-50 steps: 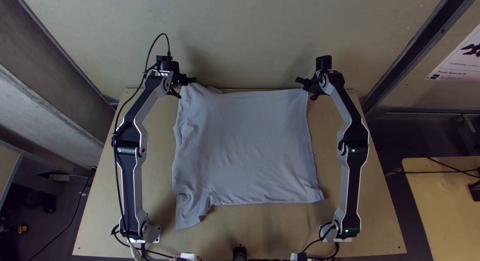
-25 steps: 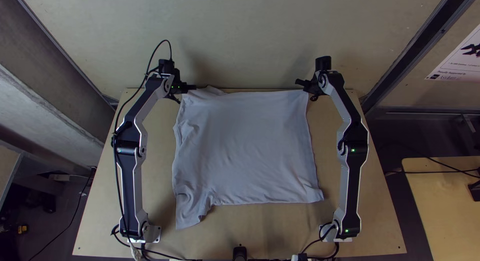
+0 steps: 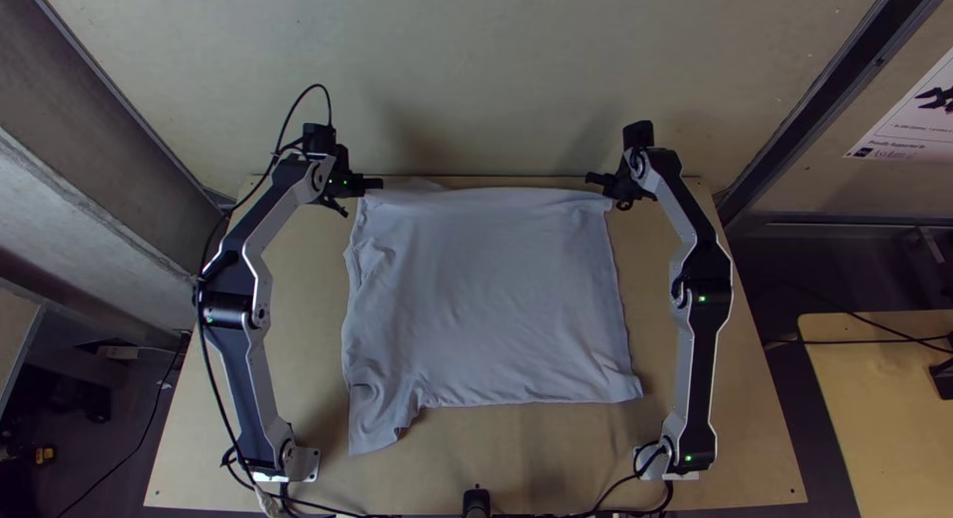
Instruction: Fold the t-shirt
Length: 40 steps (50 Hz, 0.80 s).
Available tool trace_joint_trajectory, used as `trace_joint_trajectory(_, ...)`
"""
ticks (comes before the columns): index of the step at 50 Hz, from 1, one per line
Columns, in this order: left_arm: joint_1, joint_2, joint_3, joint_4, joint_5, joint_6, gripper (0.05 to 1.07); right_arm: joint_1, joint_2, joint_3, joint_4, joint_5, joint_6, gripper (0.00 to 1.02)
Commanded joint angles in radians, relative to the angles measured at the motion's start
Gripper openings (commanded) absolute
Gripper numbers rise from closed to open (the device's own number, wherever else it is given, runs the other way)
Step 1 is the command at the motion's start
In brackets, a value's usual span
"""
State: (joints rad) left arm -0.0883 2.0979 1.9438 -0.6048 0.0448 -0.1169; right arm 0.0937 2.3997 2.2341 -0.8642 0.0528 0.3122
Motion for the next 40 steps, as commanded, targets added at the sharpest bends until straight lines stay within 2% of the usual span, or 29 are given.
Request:
trace_joint_trajectory(1, -0.007, -0.088, -0.068, 0.01, 0.017, -0.021, 0.08, -0.008, -0.077, -0.045, -0.016, 0.015, -0.016, 0.02)
trace_joint_trajectory(24, -0.036, -0.272, -0.322, 0.046, 0.017, -0.024, 0.08, -0.003, -0.231, -0.245, -0.01, 0.048, -0.028, 0.02)
trace_joint_trajectory(40, -0.037, -0.423, -0.51, 0.069, 0.032, -0.041, 0.08, 0.011, -0.349, -0.419, 0.053, 0.062, -0.028, 0.02)
